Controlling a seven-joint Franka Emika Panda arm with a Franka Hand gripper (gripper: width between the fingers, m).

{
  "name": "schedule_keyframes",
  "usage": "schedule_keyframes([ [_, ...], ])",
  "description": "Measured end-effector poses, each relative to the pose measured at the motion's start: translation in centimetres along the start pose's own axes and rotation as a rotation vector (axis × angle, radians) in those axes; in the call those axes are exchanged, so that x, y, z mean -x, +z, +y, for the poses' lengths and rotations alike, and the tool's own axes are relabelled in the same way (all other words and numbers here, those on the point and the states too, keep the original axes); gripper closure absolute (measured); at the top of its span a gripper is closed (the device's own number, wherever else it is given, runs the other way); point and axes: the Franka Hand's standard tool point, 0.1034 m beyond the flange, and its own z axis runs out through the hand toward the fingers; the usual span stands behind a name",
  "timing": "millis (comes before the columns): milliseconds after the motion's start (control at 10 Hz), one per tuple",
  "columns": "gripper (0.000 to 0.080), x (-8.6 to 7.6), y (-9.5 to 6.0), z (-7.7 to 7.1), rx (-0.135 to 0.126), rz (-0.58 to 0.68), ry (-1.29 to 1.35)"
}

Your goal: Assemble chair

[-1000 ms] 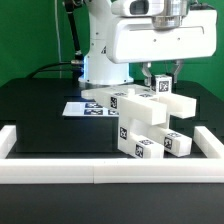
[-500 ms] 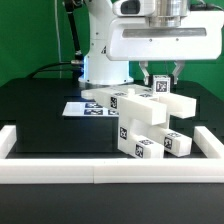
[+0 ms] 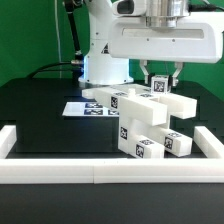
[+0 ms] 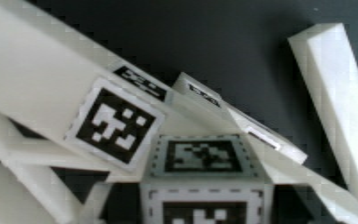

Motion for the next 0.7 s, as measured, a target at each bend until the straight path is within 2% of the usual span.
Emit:
schedule_keyframes([
  [300, 0.0512, 0.11, 0.02, -0.15, -0.007, -0.005, 0.196],
  [600, 0.0512, 0.12, 0.03, -0.16, -0.007, -0.005, 0.223],
  [700, 0.0308, 0.12, 0.03, -0.17, -0.007, -0.005, 0.191],
])
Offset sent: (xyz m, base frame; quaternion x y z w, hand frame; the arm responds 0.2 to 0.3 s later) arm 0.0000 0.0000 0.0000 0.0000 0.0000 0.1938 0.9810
